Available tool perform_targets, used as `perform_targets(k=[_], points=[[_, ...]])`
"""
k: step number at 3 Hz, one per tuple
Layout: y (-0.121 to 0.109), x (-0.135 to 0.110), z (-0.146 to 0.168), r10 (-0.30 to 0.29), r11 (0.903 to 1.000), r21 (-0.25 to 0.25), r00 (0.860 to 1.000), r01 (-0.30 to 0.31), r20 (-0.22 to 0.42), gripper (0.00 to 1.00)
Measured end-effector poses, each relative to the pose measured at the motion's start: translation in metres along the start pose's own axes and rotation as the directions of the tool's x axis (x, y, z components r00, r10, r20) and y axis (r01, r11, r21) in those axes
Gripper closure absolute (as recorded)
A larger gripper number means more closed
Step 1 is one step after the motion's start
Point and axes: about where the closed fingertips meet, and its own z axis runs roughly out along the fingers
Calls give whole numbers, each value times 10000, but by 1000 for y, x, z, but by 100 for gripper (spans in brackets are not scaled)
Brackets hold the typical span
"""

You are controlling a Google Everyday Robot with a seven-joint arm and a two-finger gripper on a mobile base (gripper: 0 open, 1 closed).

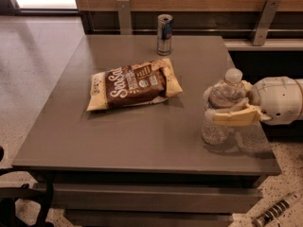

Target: Move water bottle near redbull can

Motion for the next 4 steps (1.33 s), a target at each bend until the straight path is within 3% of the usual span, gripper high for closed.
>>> perform_targets(k=[1, 2, 4], points=[[-24, -14, -11, 211, 9983, 538, 9998, -208, -54, 100], [-71, -37, -31, 577, 9854, 1612, 9982, -547, -142, 100], [-154, -61, -53, 719, 9480, 3129, 9969, -584, -318, 100]])
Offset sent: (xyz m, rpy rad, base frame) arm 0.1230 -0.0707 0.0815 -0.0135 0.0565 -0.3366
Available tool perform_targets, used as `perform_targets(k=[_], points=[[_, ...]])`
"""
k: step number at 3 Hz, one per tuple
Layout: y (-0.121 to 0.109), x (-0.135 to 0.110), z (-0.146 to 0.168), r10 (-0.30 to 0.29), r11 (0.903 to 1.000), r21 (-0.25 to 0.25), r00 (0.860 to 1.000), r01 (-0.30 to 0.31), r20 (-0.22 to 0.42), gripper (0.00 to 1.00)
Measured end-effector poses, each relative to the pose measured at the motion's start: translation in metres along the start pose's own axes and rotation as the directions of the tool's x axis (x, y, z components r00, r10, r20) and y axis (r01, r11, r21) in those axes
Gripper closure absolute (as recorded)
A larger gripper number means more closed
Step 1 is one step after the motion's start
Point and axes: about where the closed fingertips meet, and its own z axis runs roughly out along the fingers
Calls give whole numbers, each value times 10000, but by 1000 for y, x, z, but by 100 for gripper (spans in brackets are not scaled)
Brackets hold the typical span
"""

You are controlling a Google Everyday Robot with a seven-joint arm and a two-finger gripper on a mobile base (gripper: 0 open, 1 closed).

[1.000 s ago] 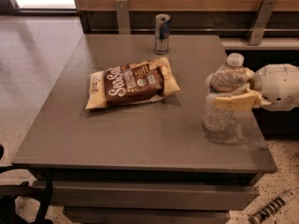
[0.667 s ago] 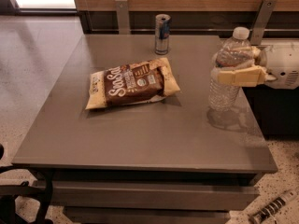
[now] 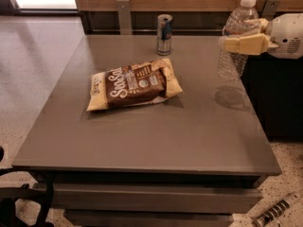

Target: Move water bottle near redbull can

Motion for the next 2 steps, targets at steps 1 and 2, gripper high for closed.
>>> perform_targets(k=[1, 2], points=[[-41, -7, 6, -290, 9989, 367, 9995, 286, 93, 100], [-68, -13, 15, -779, 9921, 1011, 9965, 745, 297, 100]])
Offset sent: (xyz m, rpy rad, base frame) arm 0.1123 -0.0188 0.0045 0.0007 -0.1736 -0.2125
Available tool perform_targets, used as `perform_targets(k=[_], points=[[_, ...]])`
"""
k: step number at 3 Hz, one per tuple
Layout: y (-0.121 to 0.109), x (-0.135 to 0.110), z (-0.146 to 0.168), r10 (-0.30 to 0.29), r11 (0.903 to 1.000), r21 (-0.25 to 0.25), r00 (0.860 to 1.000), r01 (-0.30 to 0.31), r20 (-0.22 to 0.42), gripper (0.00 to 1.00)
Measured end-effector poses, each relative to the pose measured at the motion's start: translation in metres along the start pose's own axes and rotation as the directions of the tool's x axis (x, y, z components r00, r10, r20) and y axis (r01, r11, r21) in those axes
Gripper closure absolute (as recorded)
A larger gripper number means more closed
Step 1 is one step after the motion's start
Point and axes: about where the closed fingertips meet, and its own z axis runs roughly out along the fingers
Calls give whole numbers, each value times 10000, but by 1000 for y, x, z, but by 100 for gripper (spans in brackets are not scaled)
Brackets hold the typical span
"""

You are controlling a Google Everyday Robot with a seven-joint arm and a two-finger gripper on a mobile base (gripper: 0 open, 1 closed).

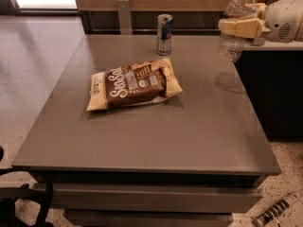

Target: Move water bottle near redbull can

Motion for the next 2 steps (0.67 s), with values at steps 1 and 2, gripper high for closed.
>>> perform_targets(k=[1, 2], points=[[-21, 10, 25, -284, 9967, 756, 9996, 277, 79, 100], [-39, 22, 48, -310, 9938, 1071, 9995, 310, -14, 100]])
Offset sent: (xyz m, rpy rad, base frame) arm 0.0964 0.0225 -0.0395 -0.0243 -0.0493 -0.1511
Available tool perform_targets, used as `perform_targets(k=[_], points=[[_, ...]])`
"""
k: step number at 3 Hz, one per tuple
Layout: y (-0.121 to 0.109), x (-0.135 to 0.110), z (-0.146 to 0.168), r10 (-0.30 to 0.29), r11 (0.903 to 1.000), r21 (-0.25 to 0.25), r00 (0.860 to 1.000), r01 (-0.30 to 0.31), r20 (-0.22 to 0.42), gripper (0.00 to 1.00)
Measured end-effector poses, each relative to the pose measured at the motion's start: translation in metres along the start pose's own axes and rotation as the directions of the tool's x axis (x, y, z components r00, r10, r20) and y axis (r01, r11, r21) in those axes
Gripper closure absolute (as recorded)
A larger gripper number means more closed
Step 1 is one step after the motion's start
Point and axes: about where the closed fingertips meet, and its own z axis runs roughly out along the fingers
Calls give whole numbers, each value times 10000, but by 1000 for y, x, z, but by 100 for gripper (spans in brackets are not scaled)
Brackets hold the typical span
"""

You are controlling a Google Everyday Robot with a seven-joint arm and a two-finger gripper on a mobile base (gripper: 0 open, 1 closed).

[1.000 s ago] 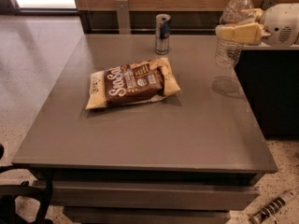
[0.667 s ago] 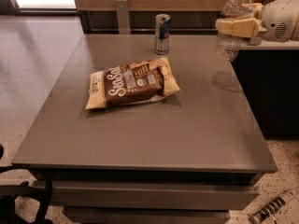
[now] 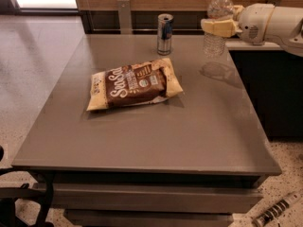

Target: Move water bottle near redbull can

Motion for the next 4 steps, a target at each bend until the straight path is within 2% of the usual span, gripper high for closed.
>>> perform_targets(k=[1, 2, 3, 4], points=[[-13, 14, 19, 206, 9997, 134, 9997, -204, -139, 100], [-24, 28, 31, 739, 9972, 108, 9972, -738, -79, 100], [-30, 40, 40, 1286, 9917, 7, 9916, -1286, 120, 100], [-27, 48, 52, 1553, 9878, -134, 9874, -1550, 288, 100]])
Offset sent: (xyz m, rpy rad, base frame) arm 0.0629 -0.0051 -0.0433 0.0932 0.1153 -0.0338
